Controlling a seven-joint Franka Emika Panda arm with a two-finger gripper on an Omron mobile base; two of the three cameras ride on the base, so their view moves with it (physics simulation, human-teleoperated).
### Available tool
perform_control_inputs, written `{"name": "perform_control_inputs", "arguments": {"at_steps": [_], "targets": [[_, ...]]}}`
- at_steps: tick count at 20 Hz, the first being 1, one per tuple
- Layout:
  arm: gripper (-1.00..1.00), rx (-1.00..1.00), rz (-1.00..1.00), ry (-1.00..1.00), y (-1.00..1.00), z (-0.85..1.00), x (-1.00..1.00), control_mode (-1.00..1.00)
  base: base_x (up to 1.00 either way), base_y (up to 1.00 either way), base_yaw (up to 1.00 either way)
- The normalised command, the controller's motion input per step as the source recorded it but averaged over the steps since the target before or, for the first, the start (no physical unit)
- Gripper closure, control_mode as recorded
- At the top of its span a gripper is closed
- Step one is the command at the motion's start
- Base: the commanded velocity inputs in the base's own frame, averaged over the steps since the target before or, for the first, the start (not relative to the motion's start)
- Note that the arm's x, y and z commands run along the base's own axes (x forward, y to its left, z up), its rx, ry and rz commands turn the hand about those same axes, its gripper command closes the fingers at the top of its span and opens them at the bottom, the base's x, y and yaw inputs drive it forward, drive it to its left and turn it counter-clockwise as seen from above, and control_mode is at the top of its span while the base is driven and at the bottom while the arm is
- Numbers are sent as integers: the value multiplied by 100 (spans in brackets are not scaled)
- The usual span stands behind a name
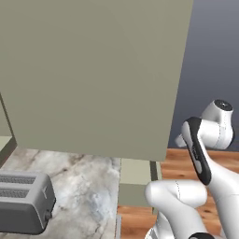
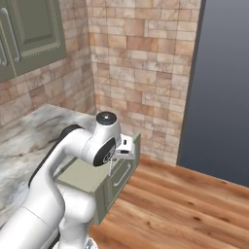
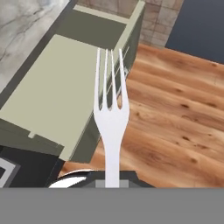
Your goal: Organize the utensils by type. Pick up the wooden spoons from the counter and place them in the open cabinet. Then pick up the metallic utensils from the counter and place them in the open drawer.
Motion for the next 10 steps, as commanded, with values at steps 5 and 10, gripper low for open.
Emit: {"name": "perform_control_inputs", "arguments": {"at_steps": [5, 10], "targets": [[100, 4, -16, 0, 16, -18, 44, -100, 0, 0, 0], [100, 13, -22, 1, 27, -16, 57, -100, 0, 0, 0]]}}
